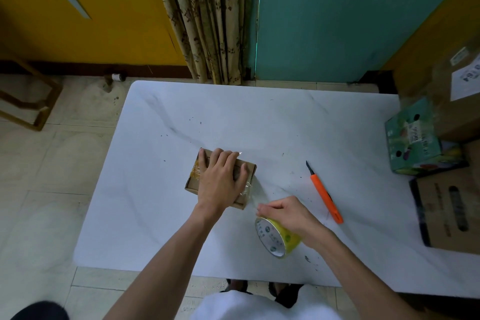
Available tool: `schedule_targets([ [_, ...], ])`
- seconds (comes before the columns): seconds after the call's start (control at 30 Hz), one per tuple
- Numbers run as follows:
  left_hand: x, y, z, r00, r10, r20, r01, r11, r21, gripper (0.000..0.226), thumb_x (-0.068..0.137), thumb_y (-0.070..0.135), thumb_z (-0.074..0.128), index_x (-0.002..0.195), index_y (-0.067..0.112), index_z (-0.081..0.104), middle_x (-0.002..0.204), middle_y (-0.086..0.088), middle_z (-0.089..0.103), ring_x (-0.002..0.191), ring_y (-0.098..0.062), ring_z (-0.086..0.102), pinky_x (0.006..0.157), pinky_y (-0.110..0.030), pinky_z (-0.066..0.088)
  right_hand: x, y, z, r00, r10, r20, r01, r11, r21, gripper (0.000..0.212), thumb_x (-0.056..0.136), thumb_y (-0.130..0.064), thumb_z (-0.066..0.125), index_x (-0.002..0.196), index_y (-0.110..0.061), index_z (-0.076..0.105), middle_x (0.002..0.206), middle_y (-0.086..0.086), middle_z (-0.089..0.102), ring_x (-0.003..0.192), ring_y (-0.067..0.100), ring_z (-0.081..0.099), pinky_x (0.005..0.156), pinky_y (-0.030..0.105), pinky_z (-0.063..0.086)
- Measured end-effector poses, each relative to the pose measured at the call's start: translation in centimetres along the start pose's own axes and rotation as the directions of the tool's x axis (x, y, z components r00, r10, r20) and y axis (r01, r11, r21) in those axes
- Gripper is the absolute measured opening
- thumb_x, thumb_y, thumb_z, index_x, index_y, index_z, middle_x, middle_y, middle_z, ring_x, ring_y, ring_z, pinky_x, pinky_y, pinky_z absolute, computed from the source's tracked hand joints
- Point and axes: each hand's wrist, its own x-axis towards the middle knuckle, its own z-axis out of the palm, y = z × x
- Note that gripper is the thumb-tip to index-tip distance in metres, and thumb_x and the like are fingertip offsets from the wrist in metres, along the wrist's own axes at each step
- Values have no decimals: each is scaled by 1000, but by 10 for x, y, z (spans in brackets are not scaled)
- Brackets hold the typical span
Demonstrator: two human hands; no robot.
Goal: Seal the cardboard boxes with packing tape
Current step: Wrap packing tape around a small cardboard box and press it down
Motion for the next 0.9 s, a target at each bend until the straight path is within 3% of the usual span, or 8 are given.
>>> schedule_targets([
  [0.17,-1,0,-2,1000,27,14,-27,1000,-14,33,97,38,55,115,14,69,110,4,69,112,-22,58,121,-57,19,-1,9,2,999,37,24,-36,997,-64,24,84,-42,75,82,-19,77,73,-11,72,70,5,66,68,21,50],
  [0.3,0,1,-1,998,50,41,-50,999,2,36,97,40,52,115,14,69,109,4,68,112,-22,57,119,-58,22,12,15,1,997,45,-56,-61,939,-338,43,82,-49,68,59,-21,46,57,-2,32,53,12,31,57,28,27],
  [0.37,1,2,-1,998,43,46,-43,999,6,36,97,40,51,115,14,69,109,4,68,112,-22,58,119,-58,23,14,16,4,996,61,-71,-86,898,-431,49,85,-53,64,53,-20,47,54,-7,47,50,13,38,55,28,31],
  [0.43,2,0,-1,997,51,49,-52,999,9,37,98,40,51,115,13,69,109,3,68,112,-22,58,118,-58,23,14,17,6,995,83,-58,-99,911,-401,42,88,-54,62,61,-23,70,74,-8,72,64,10,61,63,27,46],
  [0.6,2,-2,0,997,56,51,-57,998,17,36,98,41,52,114,14,69,109,3,68,113,-22,57,119,-57,23,-1,21,6,995,58,-83,-77,967,-243,36,90,-55,61,73,-29,79,96,4,76,95,20,69,89,37,54],
  [0.7,0,0,1,997,65,38,-66,998,19,33,96,39,57,112,13,70,108,3,68,112,-22,58,119,-57,23,-13,25,10,992,52,-114,-67,989,-130,37,88,-55,64,71,-26,79,81,2,76,65,6,64,69,26,49],
  [0.8,-4,-2,0,996,82,40,-84,996,37,31,97,39,58,110,14,69,108,2,67,112,-22,57,119,-57,23,-27,20,13,993,58,-104,-66,995,-78,40,87,-53,67,76,-16,79,72,2,74,59,2,50,62,21,40],
  [0.9,-3,-2,1,994,85,63,-87,995,42,32,97,40,57,110,14,69,107,2,66,112,-23,56,119,-57,23,-34,12,11,992,41,-122,-52,995,-89,33,91,-41,68,78,-13,79,47,-14,56,39,-3,41,49,11,34],
])
